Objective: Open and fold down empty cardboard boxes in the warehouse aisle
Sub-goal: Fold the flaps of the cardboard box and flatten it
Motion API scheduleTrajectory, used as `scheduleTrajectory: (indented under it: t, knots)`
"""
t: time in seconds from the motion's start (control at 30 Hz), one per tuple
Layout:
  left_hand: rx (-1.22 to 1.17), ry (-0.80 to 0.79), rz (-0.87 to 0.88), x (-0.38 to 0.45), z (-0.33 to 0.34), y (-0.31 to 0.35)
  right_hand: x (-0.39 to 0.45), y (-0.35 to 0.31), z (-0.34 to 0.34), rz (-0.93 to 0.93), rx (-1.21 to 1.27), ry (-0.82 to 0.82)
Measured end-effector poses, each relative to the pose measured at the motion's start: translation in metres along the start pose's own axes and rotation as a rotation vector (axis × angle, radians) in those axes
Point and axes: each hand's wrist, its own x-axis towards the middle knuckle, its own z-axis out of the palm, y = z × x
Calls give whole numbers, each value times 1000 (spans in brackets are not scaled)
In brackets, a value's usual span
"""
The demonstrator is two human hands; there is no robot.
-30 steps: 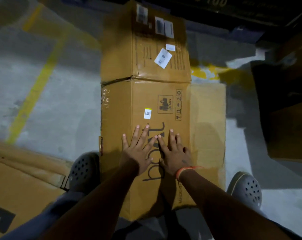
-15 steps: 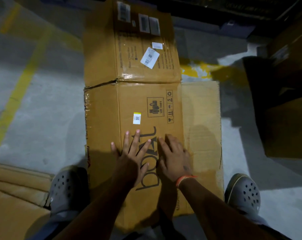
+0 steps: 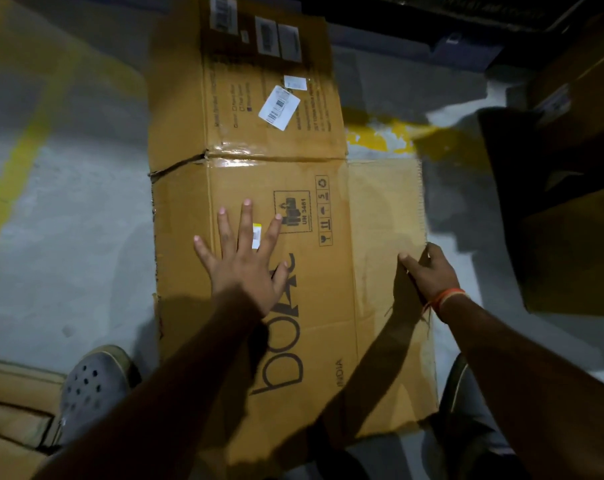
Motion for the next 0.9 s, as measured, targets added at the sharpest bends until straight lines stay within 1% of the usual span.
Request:
scheduleTrajectory:
  t: [0.07, 0.17, 0.3, 0.47, 0.57, 0.7, 0.8, 0.9]
  knots:
    - [-18, -7, -57, -5, 3, -3, -9, 1, 6, -37, 11, -18]
    - [-22, -23, -145, -12, 3, -18, -26, -2, 28, -89, 42, -97]
    - [-49, -50, -202, -6, -5, -39, -42, -16, 53, -166, 102, -133]
    - [-79, -53, -216, -5, -7, -50, -52, -28, 60, -197, 83, -73]
    - [-84, -67, -211, -7, -6, -42, -52, -25, 55, -207, 25, 15]
    - [-61, -117, -188, -6, -4, -23, -51, -27, 44, -173, -15, 108]
    - [-24, -131, -195, -7, -1, -14, -50, -30, 37, -174, -128, 118]
    - [-2, -148, -186, -9, -1, -12, -49, -31, 36, -149, -169, 85]
